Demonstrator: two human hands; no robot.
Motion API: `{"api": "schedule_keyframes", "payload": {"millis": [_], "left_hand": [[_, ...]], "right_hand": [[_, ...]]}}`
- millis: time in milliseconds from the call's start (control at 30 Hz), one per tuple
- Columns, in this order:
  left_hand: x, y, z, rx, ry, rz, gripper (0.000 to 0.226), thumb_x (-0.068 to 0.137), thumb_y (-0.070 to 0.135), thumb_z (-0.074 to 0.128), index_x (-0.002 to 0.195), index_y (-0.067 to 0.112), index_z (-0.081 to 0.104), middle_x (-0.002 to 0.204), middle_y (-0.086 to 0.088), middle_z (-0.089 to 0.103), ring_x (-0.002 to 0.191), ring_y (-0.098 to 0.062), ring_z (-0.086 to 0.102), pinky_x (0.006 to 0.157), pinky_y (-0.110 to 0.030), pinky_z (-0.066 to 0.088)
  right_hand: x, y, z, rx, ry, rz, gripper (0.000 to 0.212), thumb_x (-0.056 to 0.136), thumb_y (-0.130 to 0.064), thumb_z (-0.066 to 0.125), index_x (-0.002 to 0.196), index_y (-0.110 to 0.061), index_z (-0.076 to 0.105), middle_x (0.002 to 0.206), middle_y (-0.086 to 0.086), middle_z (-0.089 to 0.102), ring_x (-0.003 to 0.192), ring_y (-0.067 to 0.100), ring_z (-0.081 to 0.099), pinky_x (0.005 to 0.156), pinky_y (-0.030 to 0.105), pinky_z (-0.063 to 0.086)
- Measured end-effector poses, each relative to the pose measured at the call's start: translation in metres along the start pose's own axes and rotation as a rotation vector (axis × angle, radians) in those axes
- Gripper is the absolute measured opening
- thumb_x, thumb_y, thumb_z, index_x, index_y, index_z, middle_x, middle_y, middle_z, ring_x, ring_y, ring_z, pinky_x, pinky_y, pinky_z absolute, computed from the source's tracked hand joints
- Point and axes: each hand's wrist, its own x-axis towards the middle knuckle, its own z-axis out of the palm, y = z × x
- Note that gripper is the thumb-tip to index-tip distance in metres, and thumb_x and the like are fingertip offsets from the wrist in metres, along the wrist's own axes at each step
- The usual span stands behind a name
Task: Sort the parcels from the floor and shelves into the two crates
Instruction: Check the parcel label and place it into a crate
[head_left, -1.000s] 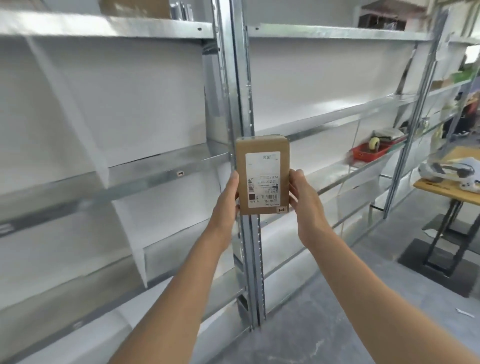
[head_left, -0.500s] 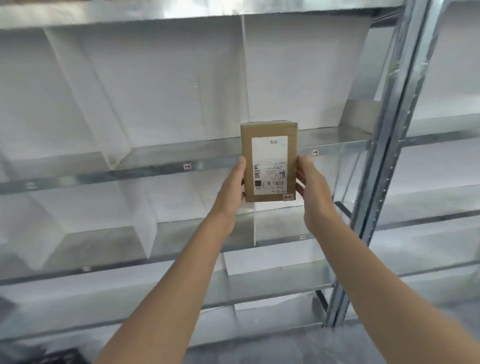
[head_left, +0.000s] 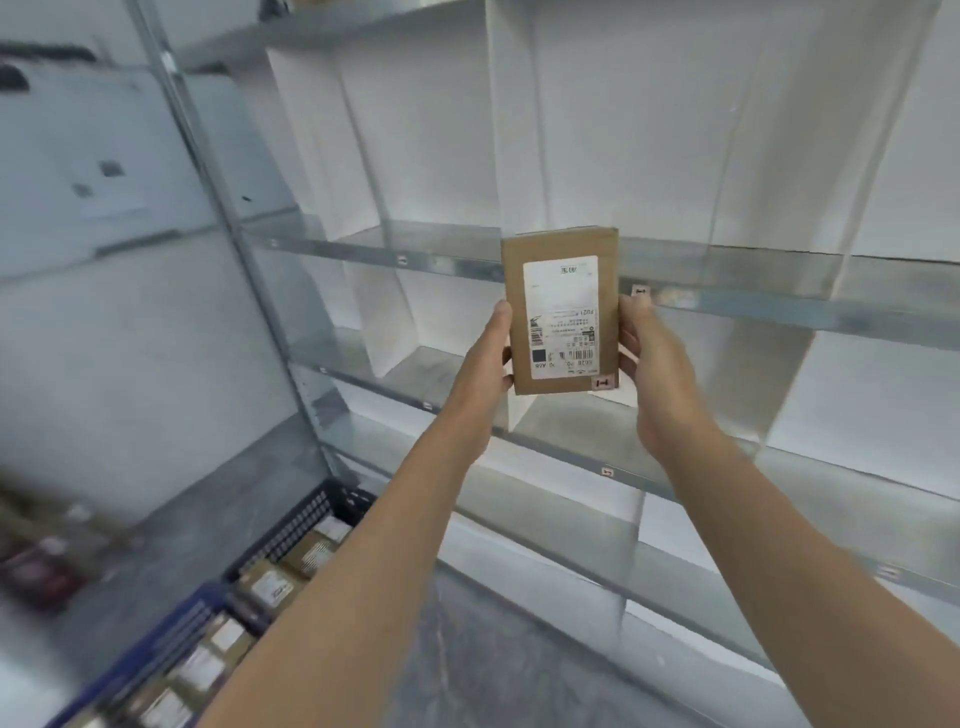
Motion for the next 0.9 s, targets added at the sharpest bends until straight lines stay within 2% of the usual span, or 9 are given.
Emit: {"api": "schedule_keyframes", "payload": {"millis": [67,133,267,333,467,567,667,733,900], "left_hand": [[-0.008,-0.005,-0.019,0.016,0.076,-0.009,0.053,0.104,0.066,0.028,0.140,0.041,0.056,0.131,0.018,0.063,0.132,-0.016,0.054,0.118,-0.050,0.038],[-0.019,-0.010,-0.042,0.028,0.141,-0.019,0.049,0.105,0.064,0.026,0.137,0.043,0.055,0.122,0.024,0.063,0.125,-0.010,0.056,0.116,-0.046,0.039],[-0.041,-0.024,-0.089,0.027,0.277,-0.018,0.053,0.105,0.063,0.026,0.143,0.038,0.054,0.121,0.025,0.063,0.125,-0.008,0.055,0.117,-0.047,0.037],[-0.051,-0.030,-0.112,0.026,0.329,-0.032,0.051,0.104,0.066,0.029,0.139,0.041,0.055,0.119,0.027,0.064,0.126,-0.006,0.054,0.119,-0.048,0.036],[-0.065,-0.047,-0.160,0.011,0.426,-0.076,0.067,0.085,0.085,0.042,0.138,0.047,0.057,0.141,0.013,0.062,0.136,-0.019,0.053,0.116,-0.055,0.038],[-0.079,-0.055,-0.199,-0.011,0.476,-0.059,0.062,0.097,0.074,0.034,0.146,0.042,0.051,0.147,0.013,0.056,0.138,-0.017,0.051,0.117,-0.054,0.038],[-0.089,-0.065,-0.248,-0.043,0.546,-0.086,0.058,0.103,0.065,0.031,0.150,0.035,0.048,0.142,0.012,0.059,0.134,-0.014,0.054,0.116,-0.052,0.041],[-0.096,-0.071,-0.281,-0.045,0.588,-0.111,0.056,0.104,0.064,0.030,0.148,0.033,0.049,0.138,0.013,0.059,0.132,-0.015,0.055,0.113,-0.052,0.043],[-0.115,-0.086,-0.362,-0.061,0.647,-0.166,0.057,0.103,0.066,0.029,0.148,0.036,0.046,0.152,0.009,0.051,0.138,-0.018,0.051,0.117,-0.052,0.038]], "right_hand": [[0.002,0.009,0.021,0.004,-0.083,0.021,0.048,0.112,-0.043,0.032,0.100,-0.028,0.076,0.094,-0.019,0.079,0.084,-0.009,0.071,0.079,0.026,0.051],[0.001,0.019,0.045,-0.001,-0.165,0.054,0.049,0.112,-0.044,0.032,0.098,-0.028,0.075,0.094,-0.018,0.079,0.085,-0.008,0.071,0.080,0.026,0.051],[-0.010,0.037,0.093,-0.008,-0.330,0.115,0.051,0.113,-0.046,0.029,0.096,-0.028,0.074,0.091,-0.020,0.078,0.083,-0.009,0.071,0.067,0.014,0.052],[-0.016,0.045,0.116,-0.016,-0.391,0.130,0.052,0.113,-0.046,0.029,0.097,-0.028,0.074,0.094,-0.018,0.078,0.083,-0.008,0.072,0.067,0.015,0.052],[-0.027,0.064,0.167,-0.031,-0.510,0.147,0.053,0.113,-0.048,0.026,0.110,-0.026,0.074,0.099,-0.017,0.079,0.086,-0.005,0.073,0.076,0.024,0.050],[-0.036,0.078,0.210,-0.028,-0.593,0.166,0.051,0.113,-0.047,0.027,0.112,-0.025,0.073,0.106,-0.013,0.079,0.091,-0.004,0.073,0.075,0.020,0.051],[-0.049,0.093,0.257,-0.026,-0.662,0.193,0.049,0.112,-0.049,0.032,0.118,-0.027,0.075,0.111,-0.013,0.079,0.098,-0.003,0.073,0.074,0.019,0.053],[-0.060,0.103,0.289,-0.035,-0.697,0.215,0.045,0.112,-0.049,0.034,0.115,-0.032,0.076,0.111,-0.014,0.079,0.096,-0.004,0.073,0.073,0.019,0.053],[-0.085,0.134,0.368,-0.055,-0.787,0.286,0.045,0.112,-0.048,0.035,0.121,-0.028,0.075,0.112,-0.011,0.080,0.098,0.000,0.074,0.075,0.017,0.054]]}}
